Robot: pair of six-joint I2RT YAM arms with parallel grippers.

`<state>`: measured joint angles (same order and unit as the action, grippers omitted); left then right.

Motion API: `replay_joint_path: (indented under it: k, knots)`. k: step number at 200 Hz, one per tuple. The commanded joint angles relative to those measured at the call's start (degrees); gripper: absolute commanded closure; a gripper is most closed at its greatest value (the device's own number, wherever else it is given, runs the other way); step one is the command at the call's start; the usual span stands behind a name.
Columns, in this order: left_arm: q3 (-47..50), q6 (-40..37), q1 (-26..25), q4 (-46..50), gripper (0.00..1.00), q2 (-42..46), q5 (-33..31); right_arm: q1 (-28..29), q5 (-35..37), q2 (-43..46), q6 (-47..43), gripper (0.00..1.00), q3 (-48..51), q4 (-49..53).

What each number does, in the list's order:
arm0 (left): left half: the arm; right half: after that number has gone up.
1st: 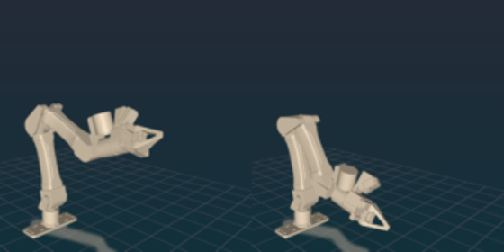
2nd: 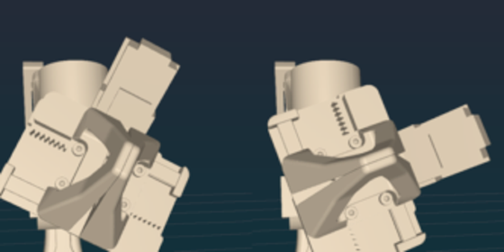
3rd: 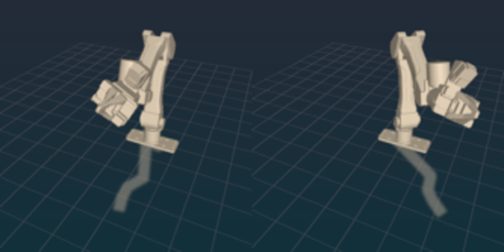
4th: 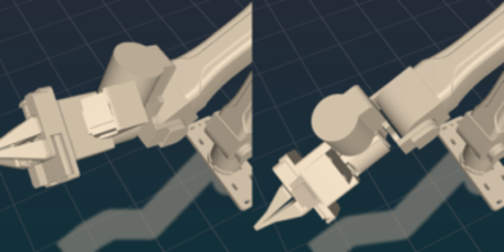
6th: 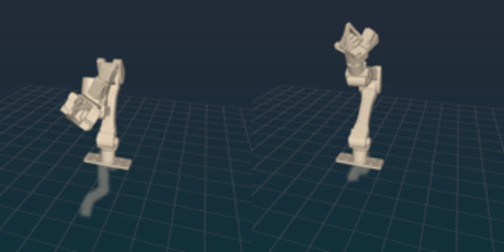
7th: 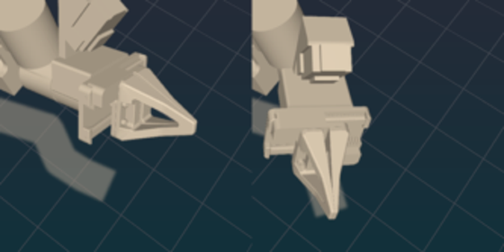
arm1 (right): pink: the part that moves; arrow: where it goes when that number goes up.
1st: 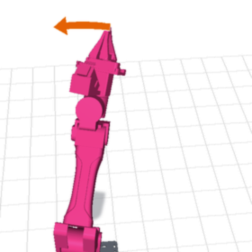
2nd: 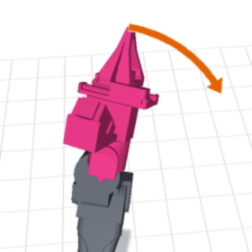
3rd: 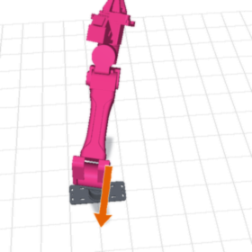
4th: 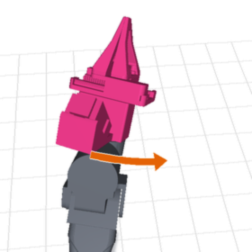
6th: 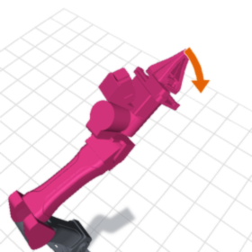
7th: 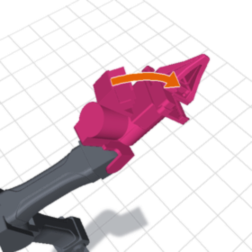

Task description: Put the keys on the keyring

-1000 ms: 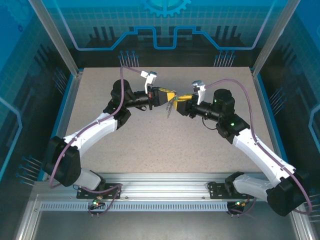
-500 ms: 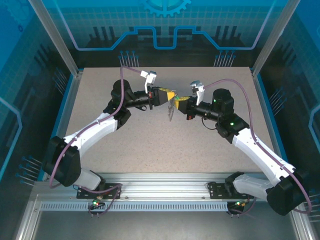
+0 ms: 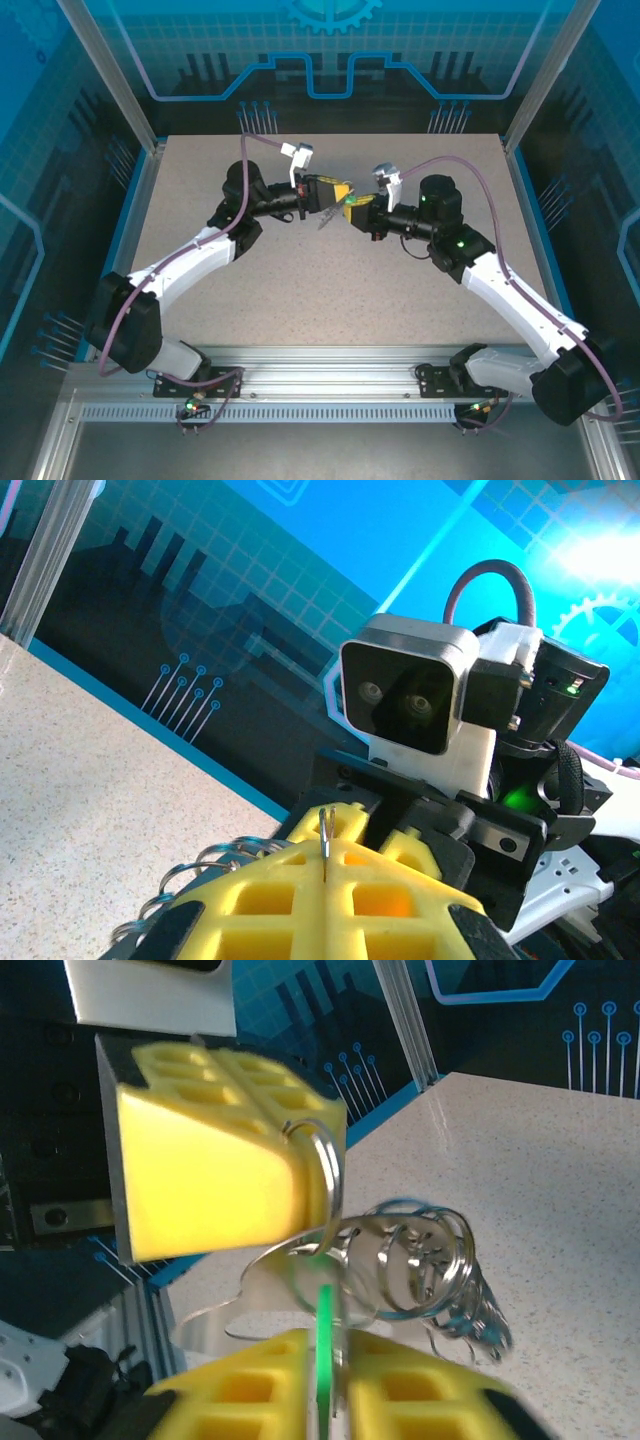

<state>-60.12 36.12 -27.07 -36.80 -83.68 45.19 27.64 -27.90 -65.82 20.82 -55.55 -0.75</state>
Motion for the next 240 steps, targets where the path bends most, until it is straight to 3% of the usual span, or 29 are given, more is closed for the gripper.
replay_joint_path:
  k: [1,42,90,154,240]
  knots:
    - [0.4,0.4,-0.6,-4.2,1.00,1.9,-0.8,-2.6,-0.5,3.0,1.3,0.70,1.2,1.4]
    - [0.8,0.3,-0.6,-4.2,1.00,2.2,-0.8,-8.4,-1.9,9.6,6.6,0.62,4.7,-1.2]
    - [1.3,0.2,-1.0,-4.8,1.00,2.4,-1.7,-8.9,-0.8,9.0,15.1,0.61,3.2,-8.2]
    - [2.0,-0.3,-1.8,-4.8,1.00,2.7,-3.7,-5.5,1.1,3.8,20.1,0.61,0.6,-16.2]
    - [1.4,-0.7,-2.3,-4.3,1.00,2.3,-4.0,-2.5,1.4,1.1,20.3,0.65,0.4,-18.1]
